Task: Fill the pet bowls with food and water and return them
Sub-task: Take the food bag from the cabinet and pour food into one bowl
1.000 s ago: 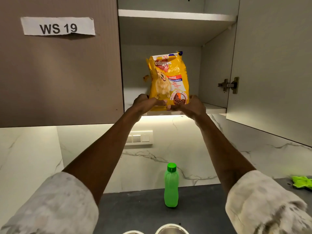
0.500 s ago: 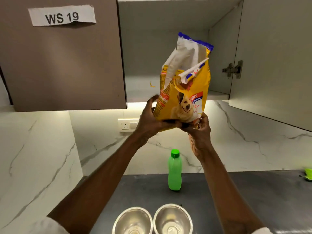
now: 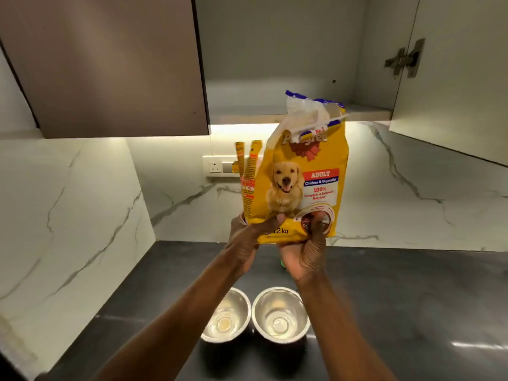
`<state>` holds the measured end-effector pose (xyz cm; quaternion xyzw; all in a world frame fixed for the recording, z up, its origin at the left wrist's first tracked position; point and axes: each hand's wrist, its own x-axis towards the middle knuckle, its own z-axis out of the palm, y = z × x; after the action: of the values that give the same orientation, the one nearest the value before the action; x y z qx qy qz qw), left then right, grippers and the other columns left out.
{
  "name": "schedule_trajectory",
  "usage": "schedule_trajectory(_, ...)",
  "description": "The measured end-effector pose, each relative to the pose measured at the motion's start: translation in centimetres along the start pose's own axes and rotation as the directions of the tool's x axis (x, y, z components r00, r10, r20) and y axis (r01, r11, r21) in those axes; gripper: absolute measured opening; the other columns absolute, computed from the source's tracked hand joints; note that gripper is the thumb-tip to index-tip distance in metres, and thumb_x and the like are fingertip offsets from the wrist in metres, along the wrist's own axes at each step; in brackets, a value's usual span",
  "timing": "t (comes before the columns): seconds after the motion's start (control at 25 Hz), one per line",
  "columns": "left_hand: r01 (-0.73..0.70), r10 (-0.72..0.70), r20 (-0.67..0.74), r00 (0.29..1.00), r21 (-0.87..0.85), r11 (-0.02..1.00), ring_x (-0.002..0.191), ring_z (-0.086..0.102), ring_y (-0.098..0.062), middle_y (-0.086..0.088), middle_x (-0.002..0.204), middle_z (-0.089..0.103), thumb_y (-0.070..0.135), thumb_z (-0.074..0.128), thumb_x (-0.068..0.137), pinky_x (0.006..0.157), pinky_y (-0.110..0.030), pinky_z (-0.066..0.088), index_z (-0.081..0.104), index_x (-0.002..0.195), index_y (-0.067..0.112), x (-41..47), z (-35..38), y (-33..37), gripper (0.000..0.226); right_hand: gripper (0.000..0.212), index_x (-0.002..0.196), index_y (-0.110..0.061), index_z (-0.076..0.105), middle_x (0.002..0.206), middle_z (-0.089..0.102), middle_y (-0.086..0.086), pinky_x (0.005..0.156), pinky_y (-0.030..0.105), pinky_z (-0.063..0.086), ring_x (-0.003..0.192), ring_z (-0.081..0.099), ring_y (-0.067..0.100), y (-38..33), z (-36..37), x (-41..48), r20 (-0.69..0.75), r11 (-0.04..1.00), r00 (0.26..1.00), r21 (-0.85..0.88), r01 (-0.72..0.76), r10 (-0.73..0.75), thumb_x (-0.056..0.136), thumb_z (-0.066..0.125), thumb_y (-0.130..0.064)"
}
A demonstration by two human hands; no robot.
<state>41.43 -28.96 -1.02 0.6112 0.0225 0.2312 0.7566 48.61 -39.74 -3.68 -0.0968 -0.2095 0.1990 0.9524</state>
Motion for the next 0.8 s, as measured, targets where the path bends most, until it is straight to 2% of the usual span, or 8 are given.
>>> schedule_trajectory(0.12, 0.024, -0.013, -0.053, 0.998, 0.215, 0.976, 0.11, 0.076, -0.029, -0.009, 0.116, 0.079, 0.028, 0.098, 0.06, 0.1, -0.055, 0.058, 0.076, 0.125, 0.014, -1.9, -1.7, -0.5, 0.07, 0.085, 0.135, -0.017, 0.071, 0.139, 0.068, 0.011, 0.115, 0.059, 0.041, 0.13, 0.063, 0.033, 0.8, -0.5, -0.9, 0.012, 0.997, 0.998, -0.035, -0.068, 0.069, 0.058, 0.1, -0.039)
schedule_trajectory(0.24, 0.08, -0.098, 0.018, 0.995, 0.439, 0.895, 0.11, 0.075, -0.019, 0.0, 0.118, 0.079, 0.032, 0.101, 0.059, 0.098, -0.046, 0.061, 0.073, 0.126, 0.021, -3.1, -5.1, -0.7, 0.073, 0.093, 0.151, -0.011, 0.053, 0.156, 0.051, 0.018, 0.119, 0.064, 0.035, 0.144, 0.048, 0.039, 1.5, -2.4, -1.8, -0.02, 0.992, 0.996, -0.083, -0.091, 0.09, 0.07, 0.094, -0.031)
schedule_trajectory(0.32, 0.164, -0.211, 0.062, 0.976, 0.434, 0.886, 0.111, 0.074, -0.019, 0.0, 0.12, 0.078, 0.032, 0.097, 0.066, 0.097, -0.039, 0.06, 0.068, 0.13, 0.022, -4.0, -7.9, -1.1, 0.072, 0.098, 0.159, -0.013, 0.042, 0.164, 0.039, 0.019, 0.121, 0.067, 0.029, 0.151, 0.039, 0.042, 2.4, -4.1, -2.6, -0.042, 0.99, 0.993, -0.081, -0.113, 0.11, 0.076, 0.09, -0.03)
schedule_trajectory(0.48, 0.264, -0.313, 0.015, 0.95, 0.498, 0.826, 0.114, 0.073, -0.022, -0.002, 0.123, 0.076, 0.053, 0.09, 0.069, 0.092, -0.039, 0.06, 0.063, 0.137, 0.025, -5.0, -13.7, -3.7, 0.079, 0.09, 0.157, -0.019, 0.047, 0.162, 0.045, 0.014, 0.121, 0.071, 0.025, 0.151, 0.039, 0.04, 4.1, -7.1, -4.1, -0.161, 0.981, 0.974, -0.089, -0.175, 0.159, 0.078, 0.088, -0.035)
schedule_trajectory(0.56, 0.325, -0.321, -0.128, 0.938, 0.643, 0.694, 0.118, 0.069, -0.021, -0.003, 0.134, 0.07, 0.062, 0.089, 0.069, 0.094, -0.036, 0.059, 0.063, 0.139, 0.023, -5.2, -17.0, -6.3, 0.084, 0.089, 0.155, -0.019, 0.049, 0.161, 0.046, 0.013, 0.121, 0.069, 0.027, 0.15, 0.041, 0.039, 4.6, -8.1, -4.5, -0.237, 0.978, 0.963, -0.129, -0.163, 0.129, 0.077, 0.089, -0.034)
schedule_trajectory(0.64, 0.432, -0.303, -0.321, 0.897, 0.783, 0.449, 0.124, 0.065, -0.025, -0.007, 0.142, 0.064, 0.067, 0.082, 0.074, 0.097, -0.041, 0.058, 0.058, 0.143, 0.02, -5.4, -21.0, -9.4, 0.088, 0.09, 0.159, -0.02, 0.041, 0.166, 0.038, 0.014, 0.121, 0.068, 0.028, 0.152, 0.037, 0.04, 5.1, -9.0, -4.7, -0.271, 0.967, 0.958, -0.203, -0.155, 0.097, 0.082, 0.085, -0.035)
schedule_trajectory(0.72, 0.578, -0.391, -0.451, 0.803, 0.752, 0.319, 0.124, 0.065, -0.033, -0.013, 0.144, 0.061, 0.075, 0.076, 0.073, 0.08, -0.043, 0.065, 0.046, 0.152, 0.017, -5.7, -23.6, -12.2, 0.102, 0.09, 0.16, -0.018, 0.04, 0.166, 0.038, 0.015, 0.12, 0.067, 0.032, 0.151, 0.038, 0.04, 5.8, -9.5, -5.3, -0.305, 0.947, 0.947, -0.262, -0.187, 0.102, 0.083, 0.084, -0.033)
schedule_trajectory(0.8, 0.685, -0.539, -0.476, 0.695, 0.665, 0.298, 0.102, 0.075, -0.037, -0.019, 0.134, 0.063, 0.073, 0.074, 0.077, 0.05, -0.036, 0.061, 0.033, 0.157, 0.014, -5.7, -24.5, -14.5, 0.108, 0.085, 0.158, -0.017, 0.043, 0.161, 0.046, 0.015, 0.118, 0.066, 0.036, 0.148, 0.043, 0.04, 6.5, -10.1, -5.9, -0.395, 0.927, 0.912, -0.289, -0.238, 0.111, 0.085, 0.083, -0.028)
